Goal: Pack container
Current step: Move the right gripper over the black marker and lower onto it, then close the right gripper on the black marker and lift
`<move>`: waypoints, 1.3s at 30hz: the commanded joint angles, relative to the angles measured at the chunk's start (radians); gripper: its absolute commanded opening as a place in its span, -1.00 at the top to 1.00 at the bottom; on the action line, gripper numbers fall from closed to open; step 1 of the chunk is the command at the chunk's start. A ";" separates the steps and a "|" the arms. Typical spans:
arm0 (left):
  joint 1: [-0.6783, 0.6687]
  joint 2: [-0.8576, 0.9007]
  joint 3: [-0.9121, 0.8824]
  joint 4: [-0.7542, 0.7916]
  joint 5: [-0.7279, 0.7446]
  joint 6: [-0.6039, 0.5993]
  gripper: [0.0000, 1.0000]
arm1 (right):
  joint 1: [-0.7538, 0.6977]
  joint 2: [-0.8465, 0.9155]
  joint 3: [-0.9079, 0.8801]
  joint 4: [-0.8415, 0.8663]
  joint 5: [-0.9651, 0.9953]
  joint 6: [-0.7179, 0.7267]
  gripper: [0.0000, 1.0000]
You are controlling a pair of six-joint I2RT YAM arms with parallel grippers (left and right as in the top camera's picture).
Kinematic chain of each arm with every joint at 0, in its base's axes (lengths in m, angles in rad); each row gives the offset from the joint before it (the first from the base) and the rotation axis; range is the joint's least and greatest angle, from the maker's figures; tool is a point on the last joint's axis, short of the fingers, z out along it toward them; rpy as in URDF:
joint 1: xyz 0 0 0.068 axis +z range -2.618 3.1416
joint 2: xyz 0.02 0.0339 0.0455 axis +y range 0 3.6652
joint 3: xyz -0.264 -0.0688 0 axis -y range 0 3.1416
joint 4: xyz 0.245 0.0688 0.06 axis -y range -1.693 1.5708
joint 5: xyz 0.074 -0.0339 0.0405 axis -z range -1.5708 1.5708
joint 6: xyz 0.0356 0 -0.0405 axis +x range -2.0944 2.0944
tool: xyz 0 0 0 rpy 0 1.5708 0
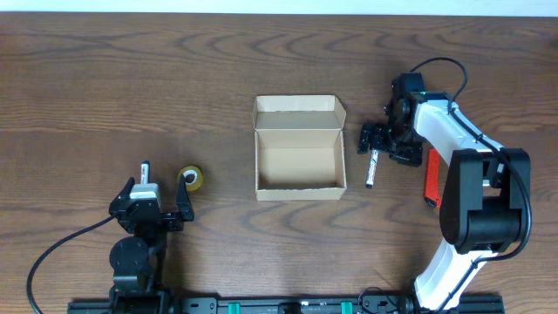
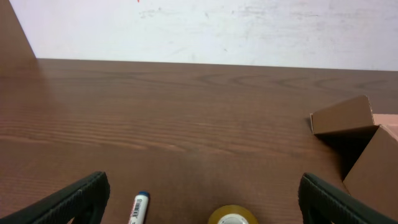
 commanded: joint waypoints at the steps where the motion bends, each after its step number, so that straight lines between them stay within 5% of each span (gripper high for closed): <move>1: 0.003 0.001 -0.014 -0.050 0.001 -0.010 -0.90 | -0.005 0.010 0.011 0.001 0.018 0.012 -0.99; 39: 0.003 0.001 -0.014 -0.050 0.001 -0.010 -0.91 | 0.011 0.010 -0.036 -0.055 0.086 0.025 -0.98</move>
